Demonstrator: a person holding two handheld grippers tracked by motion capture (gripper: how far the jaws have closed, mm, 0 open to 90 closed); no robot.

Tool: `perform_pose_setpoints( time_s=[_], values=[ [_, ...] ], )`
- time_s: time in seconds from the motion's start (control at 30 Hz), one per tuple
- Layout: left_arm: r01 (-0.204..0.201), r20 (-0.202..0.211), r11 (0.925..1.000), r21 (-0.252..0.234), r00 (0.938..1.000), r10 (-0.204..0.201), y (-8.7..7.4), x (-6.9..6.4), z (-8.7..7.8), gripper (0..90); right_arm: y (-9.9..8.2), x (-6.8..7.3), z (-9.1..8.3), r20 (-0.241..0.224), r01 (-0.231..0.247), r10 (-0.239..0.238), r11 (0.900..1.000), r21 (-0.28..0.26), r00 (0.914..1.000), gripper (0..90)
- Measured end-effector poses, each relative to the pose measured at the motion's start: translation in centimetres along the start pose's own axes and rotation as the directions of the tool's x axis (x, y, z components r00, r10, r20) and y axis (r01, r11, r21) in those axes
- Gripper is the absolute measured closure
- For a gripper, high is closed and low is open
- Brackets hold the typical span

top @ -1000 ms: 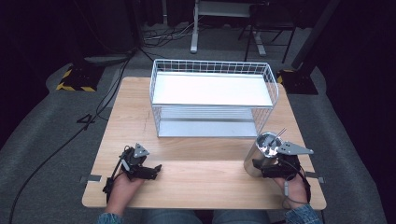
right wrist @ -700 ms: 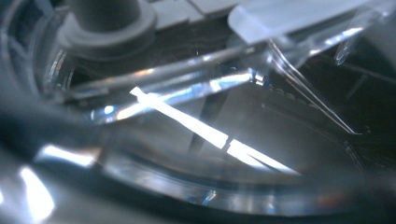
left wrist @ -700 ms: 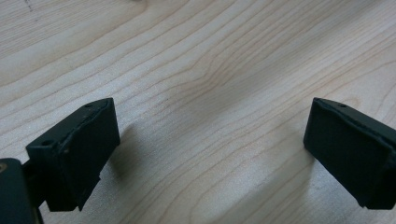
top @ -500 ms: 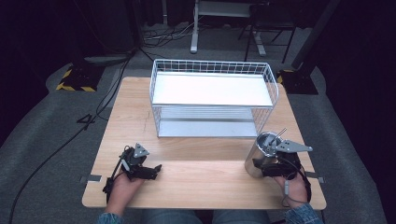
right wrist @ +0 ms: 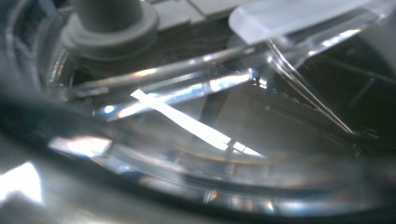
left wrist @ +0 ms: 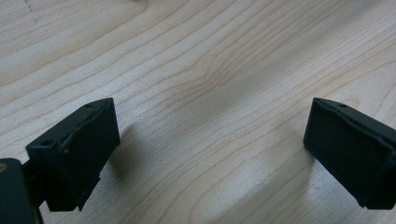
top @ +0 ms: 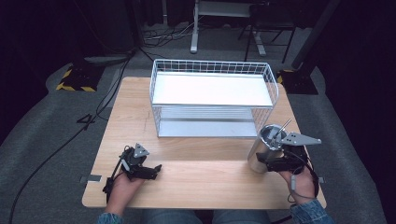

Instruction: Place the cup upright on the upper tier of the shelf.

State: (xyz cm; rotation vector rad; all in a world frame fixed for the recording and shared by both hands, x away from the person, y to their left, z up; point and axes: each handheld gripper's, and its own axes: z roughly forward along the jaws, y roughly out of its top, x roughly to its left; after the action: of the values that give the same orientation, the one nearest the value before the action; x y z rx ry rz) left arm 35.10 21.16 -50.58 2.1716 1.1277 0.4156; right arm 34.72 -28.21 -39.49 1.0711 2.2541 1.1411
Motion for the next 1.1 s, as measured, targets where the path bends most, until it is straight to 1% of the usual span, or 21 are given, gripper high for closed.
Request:
perform_pose_setpoints(
  time_s=[0.07, 0.13, 0.2, 0.4, 0.5, 0.63, 0.8, 0.97, 1.0, 1.1],
  values=[
    [0.000, 0.000, 1.0000, 0.000, 1.0000, 0.000, 0.0, 0.0, 0.0, 4.1, 0.5, 0.0, -0.3, -0.005, 0.001, -0.001, 1.0000, 0.002, 1.0000, 3.8],
    [0.000, 0.000, 1.0000, 0.000, 1.0000, 0.000, 0.0, 0.0, 0.0, 4.1, 1.5, 0.0, -0.7, -0.011, 0.009, -0.009, 1.0000, 0.005, 0.9999, 3.9],
    [0.000, -0.001, 1.0000, 0.000, 1.0000, 0.000, 0.0, 0.0, 0.0, 4.1, 1.7, 0.0, -0.8, -0.011, 0.012, -0.012, 0.9999, 0.005, 0.9999, 3.8],
    [0.001, 0.000, 1.0000, 0.000, 1.0000, -0.001, 0.0, 0.0, 0.0, 4.0, 3.5, 0.1, -1.6, -0.006, 0.026, -0.026, 0.9997, -0.001, 0.9996, 3.9],
    [0.001, -0.001, 1.0000, 0.000, 1.0000, -0.001, 0.0, 0.0, 0.0, 4.0, 4.4, 0.0, -1.9, -0.011, 0.032, -0.032, 0.9995, -0.002, 0.9994, 3.8],
    [-0.001, -0.001, 1.0000, 0.000, 1.0000, 0.001, 0.0, 0.0, 0.0, 4.0, 5.2, -0.1, -2.2, -0.013, 0.030, -0.030, 0.9996, -0.003, 0.9995, 3.9],
    [0.001, 0.000, 1.0000, 0.000, 1.0000, -0.001, 0.0, 0.0, 0.0, 4.0, 6.3, -0.2, -2.8, -0.017, 0.040, -0.040, 0.9992, 0.003, 0.9991, 3.9],
    [-0.002, 0.003, 1.0000, 0.002, 1.0000, 0.002, 0.0, 0.0, 0.0, 4.1, 6.9, -0.4, -3.3, -0.016, 0.044, -0.044, 0.9990, 0.004, 0.9989, 3.8],
    [0.008, 0.003, 1.0000, -0.002, 1.0000, -0.008, -0.1, -0.1, 0.0, 4.1, 7.1, -0.4, -3.4, -0.017, 0.047, -0.046, 0.9989, 0.004, 0.9988, 3.9],
    [0.002, 0.000, 1.0000, -0.001, 1.0000, -0.002, -0.1, -0.1, -0.1, 4.1, 7.6, -0.6, -3.6, -0.017, 0.051, -0.051, 0.9987, 0.002, 0.9986, 3.9]
  ],
)
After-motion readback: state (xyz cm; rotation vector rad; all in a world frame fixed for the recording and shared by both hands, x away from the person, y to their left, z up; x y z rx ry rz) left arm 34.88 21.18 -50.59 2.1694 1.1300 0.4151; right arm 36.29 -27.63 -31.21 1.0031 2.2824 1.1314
